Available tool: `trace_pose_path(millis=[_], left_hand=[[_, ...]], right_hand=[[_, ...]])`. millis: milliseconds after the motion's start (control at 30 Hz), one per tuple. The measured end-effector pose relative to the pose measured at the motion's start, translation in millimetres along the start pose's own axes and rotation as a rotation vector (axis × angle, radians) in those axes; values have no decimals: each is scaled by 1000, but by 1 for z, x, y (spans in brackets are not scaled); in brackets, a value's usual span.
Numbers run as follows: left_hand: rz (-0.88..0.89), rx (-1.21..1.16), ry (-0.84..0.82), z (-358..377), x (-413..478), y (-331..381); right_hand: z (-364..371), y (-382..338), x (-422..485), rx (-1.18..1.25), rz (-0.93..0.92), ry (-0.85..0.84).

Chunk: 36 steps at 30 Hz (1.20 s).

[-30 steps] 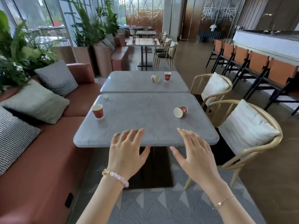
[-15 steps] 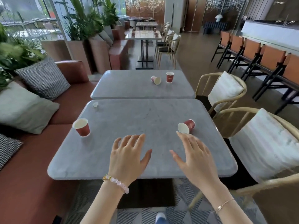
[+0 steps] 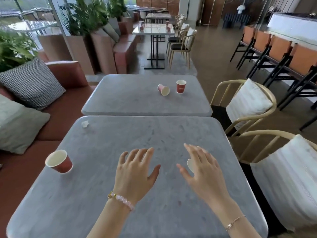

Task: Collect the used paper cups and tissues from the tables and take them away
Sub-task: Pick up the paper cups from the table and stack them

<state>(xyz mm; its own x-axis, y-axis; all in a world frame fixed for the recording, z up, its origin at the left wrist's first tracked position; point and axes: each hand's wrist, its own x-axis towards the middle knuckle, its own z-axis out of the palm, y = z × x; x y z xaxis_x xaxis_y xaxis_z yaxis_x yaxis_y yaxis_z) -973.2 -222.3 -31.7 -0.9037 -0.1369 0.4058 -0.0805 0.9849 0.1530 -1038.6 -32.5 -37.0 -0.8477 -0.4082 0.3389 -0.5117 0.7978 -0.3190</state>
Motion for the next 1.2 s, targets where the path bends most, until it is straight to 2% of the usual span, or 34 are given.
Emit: trace_pose_path(millis=[800,1200], left_hand=[[150,-106,-177,64,45,9],[133,-100,-286,102,40,23]], right_hand=[[29,50,9,-39,162,-22],[59,104,5,-98,168,-138]])
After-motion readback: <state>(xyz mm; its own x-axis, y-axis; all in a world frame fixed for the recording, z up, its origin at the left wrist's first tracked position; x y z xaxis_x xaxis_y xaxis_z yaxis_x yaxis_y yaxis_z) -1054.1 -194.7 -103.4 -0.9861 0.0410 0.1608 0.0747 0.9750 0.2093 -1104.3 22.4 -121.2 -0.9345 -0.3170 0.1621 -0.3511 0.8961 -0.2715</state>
